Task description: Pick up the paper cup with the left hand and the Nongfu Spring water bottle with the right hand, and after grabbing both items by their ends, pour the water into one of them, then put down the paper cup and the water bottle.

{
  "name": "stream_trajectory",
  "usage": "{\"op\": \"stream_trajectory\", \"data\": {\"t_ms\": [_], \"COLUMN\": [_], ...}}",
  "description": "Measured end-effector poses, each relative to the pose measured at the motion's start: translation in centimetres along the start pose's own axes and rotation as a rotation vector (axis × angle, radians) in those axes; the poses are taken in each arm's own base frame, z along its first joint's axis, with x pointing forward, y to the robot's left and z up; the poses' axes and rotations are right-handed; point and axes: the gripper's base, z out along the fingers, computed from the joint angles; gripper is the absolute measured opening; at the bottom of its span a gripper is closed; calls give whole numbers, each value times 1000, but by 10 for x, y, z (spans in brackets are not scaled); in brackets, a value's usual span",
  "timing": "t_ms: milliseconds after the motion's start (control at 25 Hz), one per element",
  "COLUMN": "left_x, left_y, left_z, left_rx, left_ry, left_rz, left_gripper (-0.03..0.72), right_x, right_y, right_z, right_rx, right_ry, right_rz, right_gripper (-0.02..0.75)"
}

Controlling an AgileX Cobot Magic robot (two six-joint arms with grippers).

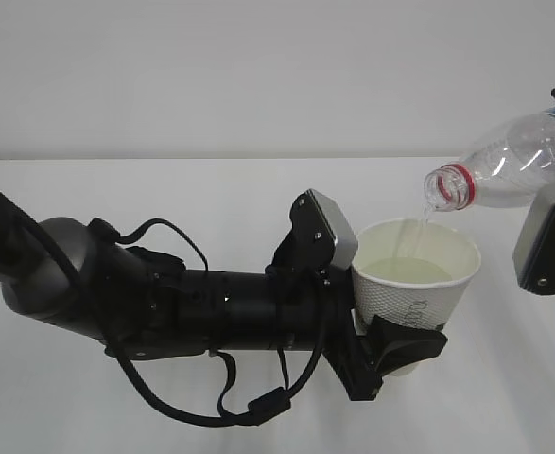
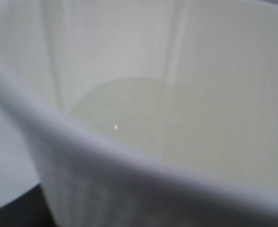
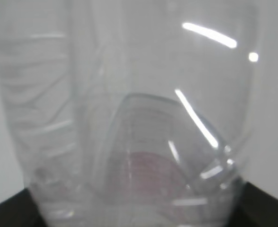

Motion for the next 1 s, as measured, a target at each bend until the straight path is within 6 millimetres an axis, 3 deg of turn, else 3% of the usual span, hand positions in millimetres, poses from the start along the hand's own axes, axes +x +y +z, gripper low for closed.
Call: {"op": "stream_trajectory", "data": {"t_ms": [1000], "left_x": [0], "left_y": [0], "left_z": [0], "left_rx": [-3], "left_ry": [-2], "left_rz": [-2], "left_gripper": [492], "right_x": [0], "right_y": [0], "right_z": [0], "right_rx": [0], "right_ry": [0], "right_rz": [0], "right_gripper": [494]}}
